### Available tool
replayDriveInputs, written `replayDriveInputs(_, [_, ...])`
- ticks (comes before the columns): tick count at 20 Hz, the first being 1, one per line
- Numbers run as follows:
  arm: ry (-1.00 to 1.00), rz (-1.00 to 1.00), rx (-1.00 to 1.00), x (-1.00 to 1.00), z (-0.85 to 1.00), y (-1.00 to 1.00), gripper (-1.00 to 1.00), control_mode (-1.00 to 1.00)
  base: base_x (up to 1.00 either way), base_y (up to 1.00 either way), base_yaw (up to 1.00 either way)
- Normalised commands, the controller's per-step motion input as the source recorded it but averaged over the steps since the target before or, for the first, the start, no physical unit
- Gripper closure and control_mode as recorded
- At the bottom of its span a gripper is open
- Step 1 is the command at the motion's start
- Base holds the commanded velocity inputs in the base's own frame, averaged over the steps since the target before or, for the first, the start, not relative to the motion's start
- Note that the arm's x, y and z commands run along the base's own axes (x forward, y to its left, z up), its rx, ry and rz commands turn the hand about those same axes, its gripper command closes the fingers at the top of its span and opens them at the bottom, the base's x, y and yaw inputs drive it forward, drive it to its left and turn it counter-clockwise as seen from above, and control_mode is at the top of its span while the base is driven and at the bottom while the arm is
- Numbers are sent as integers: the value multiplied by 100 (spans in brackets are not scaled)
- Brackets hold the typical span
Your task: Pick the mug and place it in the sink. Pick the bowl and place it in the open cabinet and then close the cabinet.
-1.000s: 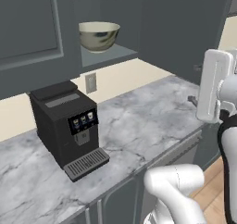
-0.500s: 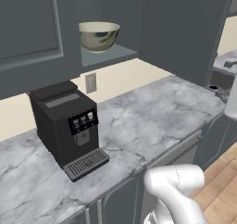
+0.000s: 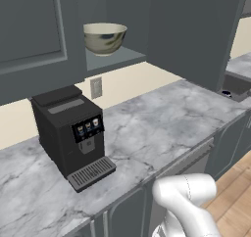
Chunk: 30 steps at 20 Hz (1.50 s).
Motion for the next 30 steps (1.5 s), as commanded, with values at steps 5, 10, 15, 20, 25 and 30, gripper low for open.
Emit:
replayDriveInputs(5, [-28,16,0,21,-5,-39,-100,-100,0,0,0])
replayDriveInputs(10, [-27,14,-3,22,-1,-24,-100,-100,0,0,0])
replayDriveInputs(15, [-20,9,-5,15,-10,-12,-100,-100,0,0,0])
replayDriveInputs(20, [-6,-3,-9,0,-24,-15,-100,-100,0,0,0])
replayDriveInputs(25, [5,-9,-1,7,-2,-20,-100,-100,0,0,0])
replayDriveInputs(30, [33,-13,0,18,-2,-11,-100,-100,0,0,0])
